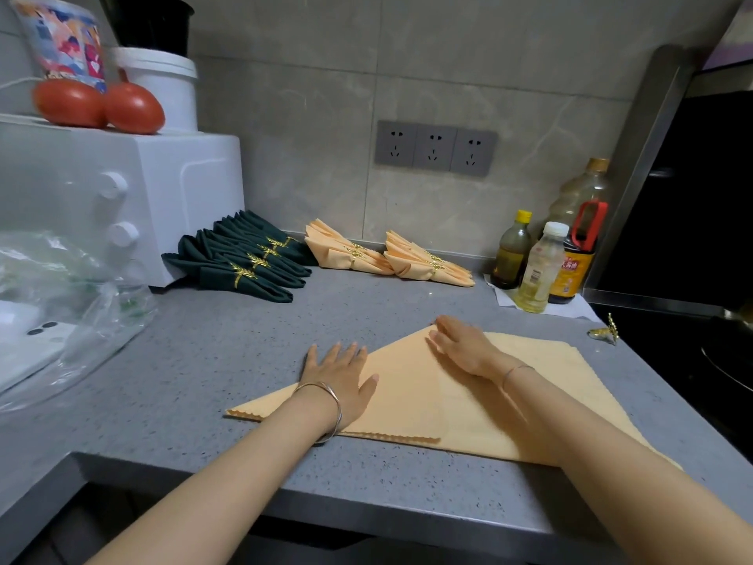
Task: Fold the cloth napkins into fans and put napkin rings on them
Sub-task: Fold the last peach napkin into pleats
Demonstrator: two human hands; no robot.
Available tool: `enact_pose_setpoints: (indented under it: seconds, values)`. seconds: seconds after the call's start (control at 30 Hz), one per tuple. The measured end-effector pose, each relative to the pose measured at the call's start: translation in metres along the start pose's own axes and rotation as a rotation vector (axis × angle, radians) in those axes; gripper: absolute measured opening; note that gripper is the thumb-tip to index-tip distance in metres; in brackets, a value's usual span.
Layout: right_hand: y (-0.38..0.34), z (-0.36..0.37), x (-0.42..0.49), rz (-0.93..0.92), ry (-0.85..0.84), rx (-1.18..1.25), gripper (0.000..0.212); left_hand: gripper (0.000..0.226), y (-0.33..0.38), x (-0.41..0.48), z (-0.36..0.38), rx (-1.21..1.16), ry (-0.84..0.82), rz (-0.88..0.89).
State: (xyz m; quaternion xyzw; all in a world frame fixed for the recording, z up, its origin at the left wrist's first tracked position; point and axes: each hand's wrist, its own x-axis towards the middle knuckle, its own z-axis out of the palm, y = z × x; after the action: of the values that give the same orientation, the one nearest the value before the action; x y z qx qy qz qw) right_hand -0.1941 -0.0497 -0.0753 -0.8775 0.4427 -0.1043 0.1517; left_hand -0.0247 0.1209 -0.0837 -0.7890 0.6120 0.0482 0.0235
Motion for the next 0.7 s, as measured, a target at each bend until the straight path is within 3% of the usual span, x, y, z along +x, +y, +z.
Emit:
enact_pose_setpoints:
  seconds: [0.07, 0.2, 0.37, 0.57, 0.7]
  values:
    - [0.016, -0.017, 0.002, 0.073, 0.056, 0.045, 0.055, 0.067, 0.008, 0.002, -0.002, 0.008, -0.004, 0.006]
    - [0.043, -0.037, 0.005, 0.186, -0.096, 0.088, 0.073, 0.070, 0.028, 0.005, 0.004, -0.099, 0.031, 0.110]
    - [0.052, -0.044, 0.011, 0.182, -0.126, -0.131, 0.084, 0.074, 0.040, 0.007, 0.011, -0.131, 0.054, 0.100]
    - [0.060, -0.050, 0.016, 0.243, -0.164, -0.155, 0.096, 0.075, 0.043, 0.007, 0.012, -0.145, 0.055, 0.068]
    - [0.076, -0.063, 0.004, 0.257, -0.141, -0.224, 0.077, 0.075, 0.042, 0.006, 0.014, -0.144, 0.055, 0.071]
